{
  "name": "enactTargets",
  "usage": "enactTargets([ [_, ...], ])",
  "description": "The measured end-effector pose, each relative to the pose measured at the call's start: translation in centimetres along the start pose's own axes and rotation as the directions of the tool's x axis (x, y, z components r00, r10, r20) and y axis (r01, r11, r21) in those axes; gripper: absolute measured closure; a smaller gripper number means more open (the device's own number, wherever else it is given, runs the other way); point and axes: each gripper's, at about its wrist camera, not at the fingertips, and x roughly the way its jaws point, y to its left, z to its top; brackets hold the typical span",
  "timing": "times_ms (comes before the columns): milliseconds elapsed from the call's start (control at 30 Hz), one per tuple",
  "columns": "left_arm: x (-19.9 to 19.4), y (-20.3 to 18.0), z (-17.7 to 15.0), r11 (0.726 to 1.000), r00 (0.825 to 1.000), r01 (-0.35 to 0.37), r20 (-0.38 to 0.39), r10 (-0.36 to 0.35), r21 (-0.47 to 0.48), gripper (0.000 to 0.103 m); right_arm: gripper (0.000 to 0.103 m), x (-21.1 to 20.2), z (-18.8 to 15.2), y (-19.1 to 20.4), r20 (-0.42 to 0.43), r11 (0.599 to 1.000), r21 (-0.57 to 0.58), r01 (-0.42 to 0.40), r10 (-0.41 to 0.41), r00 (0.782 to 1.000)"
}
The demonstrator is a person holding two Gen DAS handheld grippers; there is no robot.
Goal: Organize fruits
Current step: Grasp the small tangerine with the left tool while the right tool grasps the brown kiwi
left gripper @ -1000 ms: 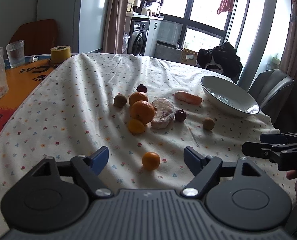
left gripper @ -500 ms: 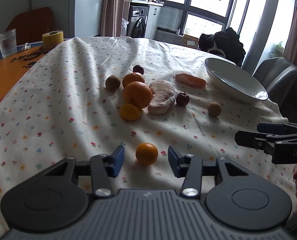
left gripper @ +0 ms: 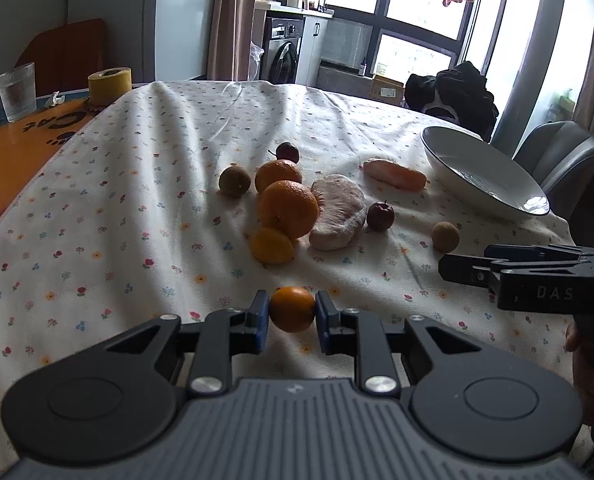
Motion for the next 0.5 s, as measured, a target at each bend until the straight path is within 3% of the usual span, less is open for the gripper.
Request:
enactTargets([
  [267,0.4,-0.3,0.9,1.0,1.0,-0.003,0.011,0.003,0.009,0.08,0.042,1.9,0.9,0.0,0.011,1.0,-0.005,0.026,-0.026,1.0],
  [300,0.4,-0.4,1.0,1.0,1.0,-0.005,0.01,0.005,0.014,0.08,0.048,2.0,0.9,0.0,0.018,0.999,-0.007,0.033,-0.033,0.999],
  [400,0.5,-0.8,1.4,1.0,1.0,-0.01,0.011,0.01,0.028,0.08,0.079,2.1,1.1,-0.2,0.025,1.0,0.002,0.028,-0.028,0.999],
  [500,0.4,-1.2,1.7,1.0,1.0,-0.014,0.017,0.013,0.027,0.08,0.08,1.7,1.1,-0.8,0.033,0.999,0.04,-0.027,0.025,0.999],
])
